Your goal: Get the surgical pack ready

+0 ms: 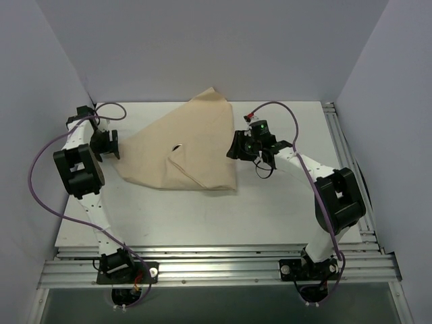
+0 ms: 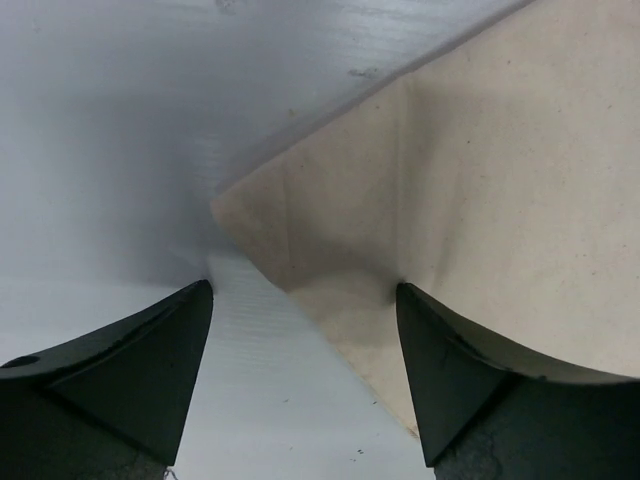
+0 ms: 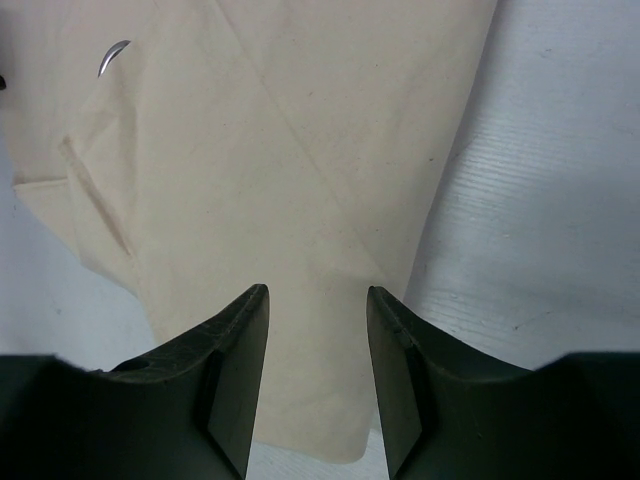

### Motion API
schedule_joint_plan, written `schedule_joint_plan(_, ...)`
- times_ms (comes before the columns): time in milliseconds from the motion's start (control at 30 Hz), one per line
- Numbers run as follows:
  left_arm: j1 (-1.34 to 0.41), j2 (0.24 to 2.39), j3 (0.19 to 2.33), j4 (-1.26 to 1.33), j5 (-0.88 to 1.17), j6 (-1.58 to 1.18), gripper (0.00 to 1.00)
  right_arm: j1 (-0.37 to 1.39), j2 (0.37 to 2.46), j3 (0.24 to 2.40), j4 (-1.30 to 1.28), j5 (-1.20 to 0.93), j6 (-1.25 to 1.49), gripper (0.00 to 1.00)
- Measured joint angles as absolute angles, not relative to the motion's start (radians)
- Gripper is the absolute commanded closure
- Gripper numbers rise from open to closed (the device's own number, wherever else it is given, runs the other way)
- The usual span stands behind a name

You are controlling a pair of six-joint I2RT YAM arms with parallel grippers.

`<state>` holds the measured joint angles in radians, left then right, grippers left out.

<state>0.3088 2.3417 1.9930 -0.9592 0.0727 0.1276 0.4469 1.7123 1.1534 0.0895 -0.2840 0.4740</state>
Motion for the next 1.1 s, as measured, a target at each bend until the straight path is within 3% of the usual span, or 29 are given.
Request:
schedule_joint_plan(67, 0.305, 2.349, 2.004, -0.955, 0.088, 0.121, 0.2, 0.443, 1.712, 1.151, 0.089, -0.284, 0.474, 0.6)
schedule_joint_plan(167, 0.294, 2.35, 2.004, -0.953, 0.102, 0.121, 0.33, 0.437, 1.712, 1.15, 0.089, -0.284, 0.475, 0.6)
schedule_joint_plan(200, 0.287, 2.351, 2.004, -0.954, 0.102, 0.123, 0.48, 0.434, 1.712, 1.15, 0.089, -0.284, 0.475, 0.6)
schedule_joint_plan(300, 0.265, 2.361, 2.017, -0.962, 0.111, 0.124, 0.66, 0.426, 1.712, 1.147, 0.089, -0.284, 0.478, 0.6)
schedule_joint_plan(333, 0.259, 2.367, 2.026, -0.966, 0.112, 0.122, 0.9, 0.423, 1.712, 1.146, 0.089, -0.284, 0.479, 0.6)
schedule_joint_plan(367, 0.255, 2.371, 2.033, -0.971, 0.117, 0.115, 0.97, 0.419, 1.712, 1.145, 0.089, -0.284, 0.479, 0.6)
schedule_joint_plan(733, 0.274, 2.318, 1.972, -0.956, 0.244, 0.117, 0.98, 0.373, 1.709, 1.088, 0.102, -0.285, 0.498, 0.6)
schedule_joint_plan(867, 0.268, 2.214, 1.927, -0.955, 0.322, 0.116, 0.98, 0.367, 1.729, 1.082, 0.133, -0.3, 0.513, 0.51)
schedule_joint_plan(1100, 0.178, 2.004, 1.913, -0.958, 0.439, 0.117, 0.98, 0.373, 1.86, 1.082, 0.25, -0.382, 0.551, 0.52)
